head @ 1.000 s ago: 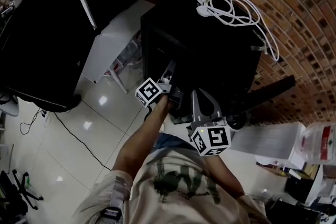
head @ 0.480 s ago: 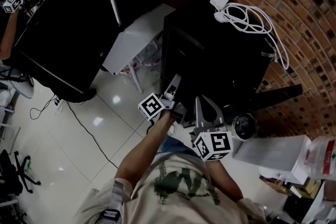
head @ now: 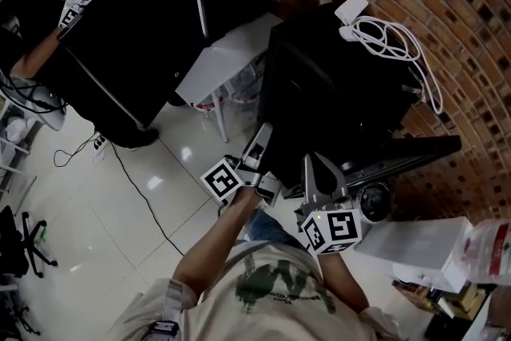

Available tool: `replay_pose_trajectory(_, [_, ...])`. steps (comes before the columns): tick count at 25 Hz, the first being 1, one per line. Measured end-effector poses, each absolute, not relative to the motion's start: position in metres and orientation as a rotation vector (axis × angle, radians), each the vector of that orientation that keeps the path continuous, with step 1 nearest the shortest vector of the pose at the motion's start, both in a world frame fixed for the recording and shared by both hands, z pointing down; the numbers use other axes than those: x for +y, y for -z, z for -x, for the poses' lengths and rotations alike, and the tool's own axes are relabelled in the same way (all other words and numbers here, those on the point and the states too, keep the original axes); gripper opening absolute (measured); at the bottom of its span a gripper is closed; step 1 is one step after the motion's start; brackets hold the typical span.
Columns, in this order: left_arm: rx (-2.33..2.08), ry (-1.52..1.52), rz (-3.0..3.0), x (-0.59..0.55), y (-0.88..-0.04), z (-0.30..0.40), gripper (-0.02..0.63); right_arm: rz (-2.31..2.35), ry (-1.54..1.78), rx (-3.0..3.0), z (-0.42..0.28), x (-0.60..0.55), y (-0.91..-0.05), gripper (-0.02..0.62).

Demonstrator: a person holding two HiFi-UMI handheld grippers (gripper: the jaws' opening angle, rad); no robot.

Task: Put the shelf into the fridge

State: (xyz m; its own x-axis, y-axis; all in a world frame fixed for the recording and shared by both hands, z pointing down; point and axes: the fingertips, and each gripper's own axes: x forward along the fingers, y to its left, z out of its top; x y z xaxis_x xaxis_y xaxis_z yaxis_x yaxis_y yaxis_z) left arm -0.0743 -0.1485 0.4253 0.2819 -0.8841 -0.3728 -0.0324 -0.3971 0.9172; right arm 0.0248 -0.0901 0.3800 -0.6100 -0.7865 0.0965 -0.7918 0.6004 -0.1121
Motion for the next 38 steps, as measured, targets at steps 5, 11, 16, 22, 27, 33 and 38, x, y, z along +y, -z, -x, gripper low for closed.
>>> replay_pose_trajectory(5, [-0.892,1.188,-1.750,-0.110,-0.406,0.077,0.000,-1.329,-0.207,-2.784,-0.019,-0.066,-0.373,0.003])
replay_pose_trajectory(11, [-0.995,1.113,-1.895,-0.078,-0.380,0.081,0.000,-1.317,-0.198,-2.791,-0.023,-0.047,-0.362,0.000])
replay_pose_trajectory(16, [-0.964,1.142,-1.856,-0.054,-0.370,0.076,0.000,-1.333,-0.177,-2.785,-0.030,-0.033,-0.355,0.000])
replay_pose_trajectory(22, [-0.875,1.180,-1.767,-0.037,-0.371,0.061,0.000,-1.371,-0.143,-2.778,-0.038,-0.027,-0.349,0.000])
replay_pose_trajectory(27, [-0.863,1.163,-1.763,-0.037,-0.372,0.055,0.000,-1.382,-0.118,-2.763,-0.043,-0.026,-0.349,0.000])
replay_pose_trajectory(33, [-0.838,1.181,-1.740,-0.041,-0.366,0.049,0.000,-1.404,-0.080,-2.751,-0.049,-0.030,-0.346,0.000])
replay_pose_trajectory(38, [-0.822,1.169,-1.731,-0.040,-0.367,0.042,0.000,-1.407,-0.069,-2.757,-0.048,-0.027,-0.346,0.000])
